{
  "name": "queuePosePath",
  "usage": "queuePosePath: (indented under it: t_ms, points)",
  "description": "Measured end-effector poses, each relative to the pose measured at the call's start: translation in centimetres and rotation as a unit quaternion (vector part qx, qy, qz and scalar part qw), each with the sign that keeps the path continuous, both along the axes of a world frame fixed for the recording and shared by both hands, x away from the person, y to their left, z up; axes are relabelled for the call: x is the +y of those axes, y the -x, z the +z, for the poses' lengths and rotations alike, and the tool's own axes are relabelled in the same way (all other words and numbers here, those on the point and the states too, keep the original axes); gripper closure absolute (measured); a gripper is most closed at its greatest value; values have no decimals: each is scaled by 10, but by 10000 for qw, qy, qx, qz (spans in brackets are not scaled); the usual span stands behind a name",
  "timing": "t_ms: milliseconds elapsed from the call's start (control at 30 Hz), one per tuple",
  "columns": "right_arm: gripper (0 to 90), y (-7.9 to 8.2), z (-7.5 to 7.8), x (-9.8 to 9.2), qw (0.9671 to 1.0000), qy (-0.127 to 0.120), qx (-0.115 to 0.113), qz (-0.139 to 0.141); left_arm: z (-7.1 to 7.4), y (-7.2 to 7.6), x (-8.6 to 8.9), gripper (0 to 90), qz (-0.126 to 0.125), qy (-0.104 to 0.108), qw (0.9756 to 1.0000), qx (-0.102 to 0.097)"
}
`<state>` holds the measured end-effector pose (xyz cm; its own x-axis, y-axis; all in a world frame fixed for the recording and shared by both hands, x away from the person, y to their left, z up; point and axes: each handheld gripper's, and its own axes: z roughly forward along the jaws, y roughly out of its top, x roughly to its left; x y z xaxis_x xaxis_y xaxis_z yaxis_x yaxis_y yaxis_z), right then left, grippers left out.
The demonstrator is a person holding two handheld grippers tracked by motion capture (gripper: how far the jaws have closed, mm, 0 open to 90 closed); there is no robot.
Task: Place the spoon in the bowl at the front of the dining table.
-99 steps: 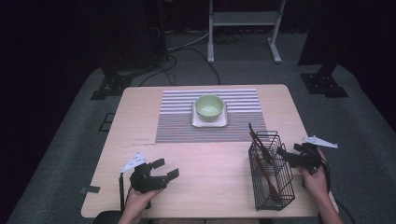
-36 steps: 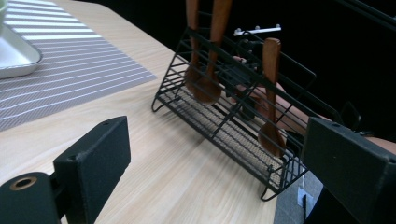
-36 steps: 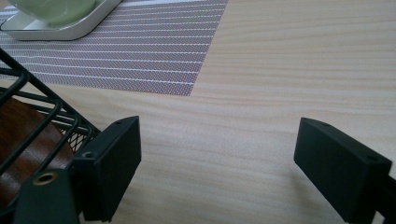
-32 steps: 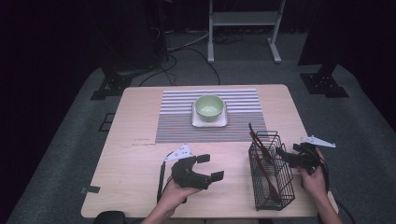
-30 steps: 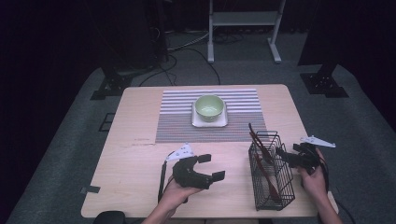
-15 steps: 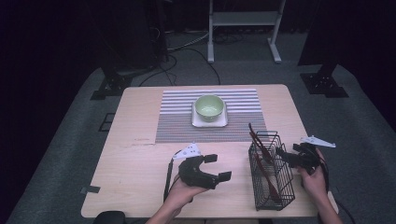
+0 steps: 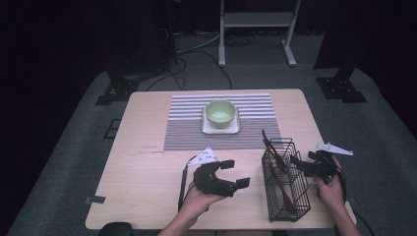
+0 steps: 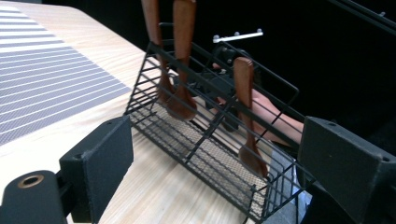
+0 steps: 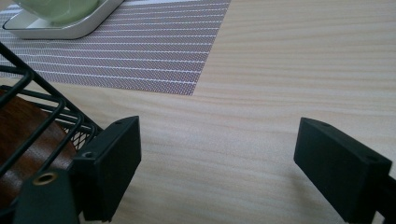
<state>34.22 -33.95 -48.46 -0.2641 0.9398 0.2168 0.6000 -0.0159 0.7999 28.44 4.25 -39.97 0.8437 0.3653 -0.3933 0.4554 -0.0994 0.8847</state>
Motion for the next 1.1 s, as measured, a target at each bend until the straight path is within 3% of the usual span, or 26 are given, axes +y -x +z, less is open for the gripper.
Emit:
queuePosePath:
  t_ms: [533, 1100]
  points:
    - [134, 0, 0, 0, 10000, -16, -6, 20, 9, -1, -33, 136, -310, -111, 9994, -49]
    - [134, 0, 0, 0, 10000, -12, -13, 24, 7, -5, -46, 166, -405, -109, 9991, 9]
